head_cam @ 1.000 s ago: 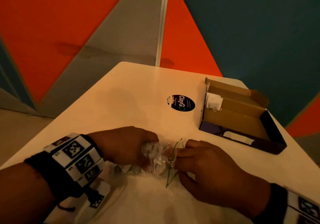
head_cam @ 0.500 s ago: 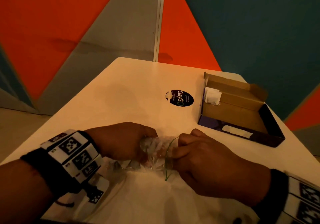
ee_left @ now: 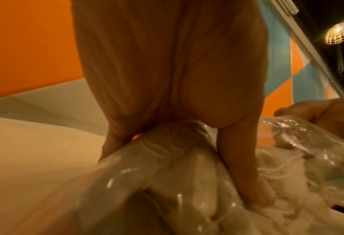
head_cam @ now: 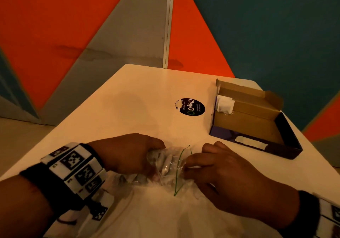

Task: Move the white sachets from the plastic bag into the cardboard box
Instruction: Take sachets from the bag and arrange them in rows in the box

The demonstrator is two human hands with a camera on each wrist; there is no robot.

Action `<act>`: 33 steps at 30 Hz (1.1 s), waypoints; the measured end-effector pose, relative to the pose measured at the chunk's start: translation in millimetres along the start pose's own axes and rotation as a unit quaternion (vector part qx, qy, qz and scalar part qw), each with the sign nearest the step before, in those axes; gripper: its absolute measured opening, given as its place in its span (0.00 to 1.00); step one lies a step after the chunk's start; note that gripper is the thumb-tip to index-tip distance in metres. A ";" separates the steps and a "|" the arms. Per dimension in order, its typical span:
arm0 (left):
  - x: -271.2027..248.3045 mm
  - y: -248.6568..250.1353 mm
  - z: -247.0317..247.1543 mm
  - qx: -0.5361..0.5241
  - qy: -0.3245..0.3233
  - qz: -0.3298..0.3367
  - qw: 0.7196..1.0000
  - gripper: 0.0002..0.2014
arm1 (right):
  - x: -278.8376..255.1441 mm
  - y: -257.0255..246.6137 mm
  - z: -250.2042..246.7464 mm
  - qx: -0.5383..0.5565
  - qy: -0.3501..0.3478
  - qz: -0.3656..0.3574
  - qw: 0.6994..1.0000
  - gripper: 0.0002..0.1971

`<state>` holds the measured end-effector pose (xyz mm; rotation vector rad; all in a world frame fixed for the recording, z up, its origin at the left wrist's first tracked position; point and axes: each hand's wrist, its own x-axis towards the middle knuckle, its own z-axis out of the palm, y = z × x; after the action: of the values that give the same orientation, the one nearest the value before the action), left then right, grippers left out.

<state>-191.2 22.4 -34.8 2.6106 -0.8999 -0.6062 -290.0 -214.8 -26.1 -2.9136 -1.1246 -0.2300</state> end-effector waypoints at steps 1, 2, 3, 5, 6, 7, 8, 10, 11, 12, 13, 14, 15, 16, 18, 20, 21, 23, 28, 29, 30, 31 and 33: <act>0.1 0.2 -0.1 0.000 0.001 0.001 1.000 0.24 | -1.5 0.7 0.6 0.003 0.001 0.005 1.000 0.15; 0.1 0.3 0.0 -0.001 0.001 0.001 1.000 0.24 | -3.0 1.1 0.9 0.002 -0.001 0.010 1.000 0.16; 0.0 0.4 0.1 -0.002 0.000 0.000 1.000 0.24 | -4.7 1.5 1.0 0.001 -0.003 0.017 1.000 0.16; -0.2 0.7 0.4 0.000 0.000 -0.004 1.000 0.24 | -8.0 2.2 0.3 0.013 -0.004 0.032 0.999 0.16; -0.1 1.1 0.5 0.002 0.001 -0.005 1.000 0.24 | -9.4 2.9 0.3 0.025 -0.003 0.040 0.999 0.16; -0.1 1.2 0.2 0.002 0.002 -0.006 1.000 0.24 | -10.6 3.9 0.7 0.038 -0.003 0.047 0.998 0.16; -0.2 1.3 0.1 -0.001 0.003 -0.007 1.000 0.25 | -11.5 4.8 1.4 0.047 -0.004 0.053 0.997 0.16; -1.5 1.6 -0.7 -0.010 0.000 -0.007 1.000 0.25 | -12.1 6.2 2.5 0.058 -0.005 0.066 0.996 0.15; -2.2 1.7 -1.0 -0.009 -0.001 -0.007 1.000 0.25 | -12.2 6.6 2.8 0.065 -0.004 0.071 0.995 0.16; -3.0 2.2 -1.2 -0.006 -0.001 -0.007 1.000 0.25 | -12.1 7.0 3.2 0.073 0.001 0.072 0.995 0.16; -3.5 2.8 -1.6 -0.002 -0.001 -0.007 1.000 0.25 | -12.0 7.7 3.7 0.077 0.009 0.069 0.995 0.16; -3.5 3.7 -1.8 0.002 0.000 -0.005 1.000 0.24 | -12.1 8.7 4.3 0.079 0.018 0.063 0.995 0.16; -3.2 4.1 -1.7 0.005 0.000 -0.003 1.000 0.24 | -12.6 9.4 5.1 0.080 0.026 0.057 0.995 0.15; -2.5 4.7 -2.1 0.007 0.001 0.000 1.000 0.24 | -13.0 10.5 5.8 0.079 0.034 0.051 0.995 0.15; -1.9 4.7 -2.0 0.002 0.002 -0.002 1.000 0.24 | -14.7 11.1 6.3 0.072 0.040 0.047 0.995 0.15; -1.6 3.8 -2.1 0.001 0.001 -0.004 1.000 0.24 | -15.8 10.8 5.1 0.062 0.037 0.055 0.996 0.15; -1.9 3.8 -1.6 0.001 -0.001 -0.006 1.000 0.24 | -16.4 10.1 4.6 0.057 0.036 0.060 0.996 0.15; -1.6 4.2 -1.6 0.006 -0.002 -0.007 1.000 0.25 | -16.8 10.2 3.8 0.051 0.038 0.070 0.996 0.15; -1.8 4.1 -2.4 0.004 -0.005 -0.004 1.000 0.25 | -16.6 10.1 2.1 0.047 0.040 0.074 0.995 0.15; -1.9 4.3 -2.3 0.006 -0.005 -0.001 1.000 0.25 | -17.5 9.8 -0.1 0.046 0.042 0.073 0.995 0.16; -2.0 3.9 -2.1 0.007 -0.003 0.002 1.000 0.25 | -18.7 9.6 -3.1 0.045 0.044 0.070 0.996 0.16; -2.2 3.7 -1.7 0.006 -0.002 0.002 1.000 0.24 | -19.9 9.6 -5.7 0.042 0.049 0.067 0.996 0.16; -2.0 2.6 -1.3 0.001 0.000 -0.001 1.000 0.26 | -23.2 11.6 -9.4 0.041 0.069 0.063 0.995 0.14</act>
<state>-193.3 21.9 -32.0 2.6134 -0.8996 -0.6056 -300.5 -239.4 -19.6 -2.8331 -0.9046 -0.3658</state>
